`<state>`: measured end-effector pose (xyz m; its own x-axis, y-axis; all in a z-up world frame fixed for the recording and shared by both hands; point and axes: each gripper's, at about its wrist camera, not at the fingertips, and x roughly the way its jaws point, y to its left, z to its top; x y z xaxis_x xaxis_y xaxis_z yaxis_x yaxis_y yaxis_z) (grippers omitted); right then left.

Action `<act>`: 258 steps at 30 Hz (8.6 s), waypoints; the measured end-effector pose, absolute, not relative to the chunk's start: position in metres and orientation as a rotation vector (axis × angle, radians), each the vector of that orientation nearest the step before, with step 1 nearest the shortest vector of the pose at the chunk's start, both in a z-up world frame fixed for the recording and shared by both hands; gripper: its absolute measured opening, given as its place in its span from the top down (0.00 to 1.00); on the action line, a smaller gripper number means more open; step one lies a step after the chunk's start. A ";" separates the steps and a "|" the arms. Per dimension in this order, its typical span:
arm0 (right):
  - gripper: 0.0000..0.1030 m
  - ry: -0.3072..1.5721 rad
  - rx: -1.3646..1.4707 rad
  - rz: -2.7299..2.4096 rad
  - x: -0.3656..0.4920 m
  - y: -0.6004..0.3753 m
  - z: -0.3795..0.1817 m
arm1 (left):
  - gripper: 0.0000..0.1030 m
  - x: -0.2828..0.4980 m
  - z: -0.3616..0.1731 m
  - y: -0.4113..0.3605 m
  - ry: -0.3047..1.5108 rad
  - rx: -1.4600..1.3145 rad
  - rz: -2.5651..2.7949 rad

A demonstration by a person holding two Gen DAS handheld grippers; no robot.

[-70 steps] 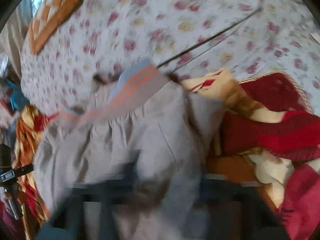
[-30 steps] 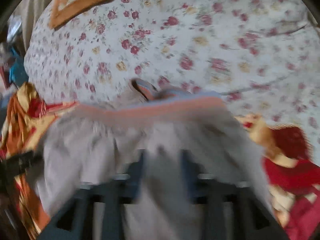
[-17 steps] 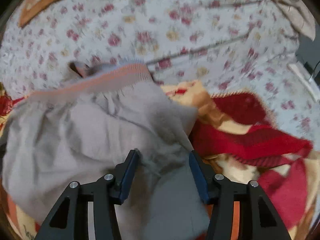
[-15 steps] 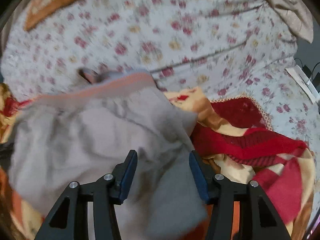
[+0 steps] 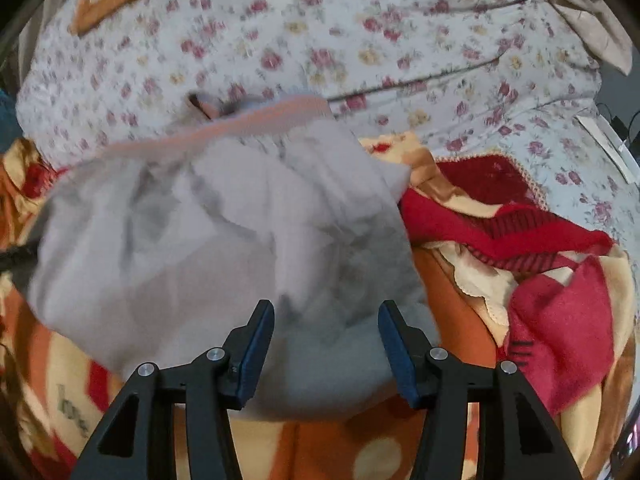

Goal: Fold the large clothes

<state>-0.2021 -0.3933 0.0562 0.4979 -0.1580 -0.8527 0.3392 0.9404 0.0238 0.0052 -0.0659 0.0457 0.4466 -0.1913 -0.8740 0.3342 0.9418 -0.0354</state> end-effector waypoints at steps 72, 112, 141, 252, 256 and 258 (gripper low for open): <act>0.36 0.932 0.333 -0.221 -0.203 -0.374 0.043 | 0.19 0.032 0.016 -0.061 1.164 -0.112 -0.417; 0.32 0.937 0.351 -0.186 -0.181 -0.374 0.044 | 0.01 0.047 0.009 -0.069 1.180 -0.030 -0.443; 0.32 0.919 0.319 -0.219 -0.183 -0.387 0.046 | 0.03 0.046 0.008 -0.070 1.182 -0.024 -0.433; 1.00 0.877 0.613 -0.201 -0.229 -0.459 0.044 | 0.44 -0.092 0.072 -0.220 1.118 0.257 -0.803; 0.97 0.816 0.678 -0.185 -0.240 -0.467 0.052 | 0.44 -0.079 0.087 -0.219 1.138 0.193 -0.825; 0.90 0.769 0.607 -0.206 -0.245 -0.462 0.078 | 0.44 -0.079 0.096 -0.217 1.135 0.208 -0.865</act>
<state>-0.2454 -0.4622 0.0783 0.7087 0.0414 -0.7043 0.3880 0.8109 0.4381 -0.0788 -0.2174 0.0959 0.1467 -0.4961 -0.8558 0.6937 0.6683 -0.2686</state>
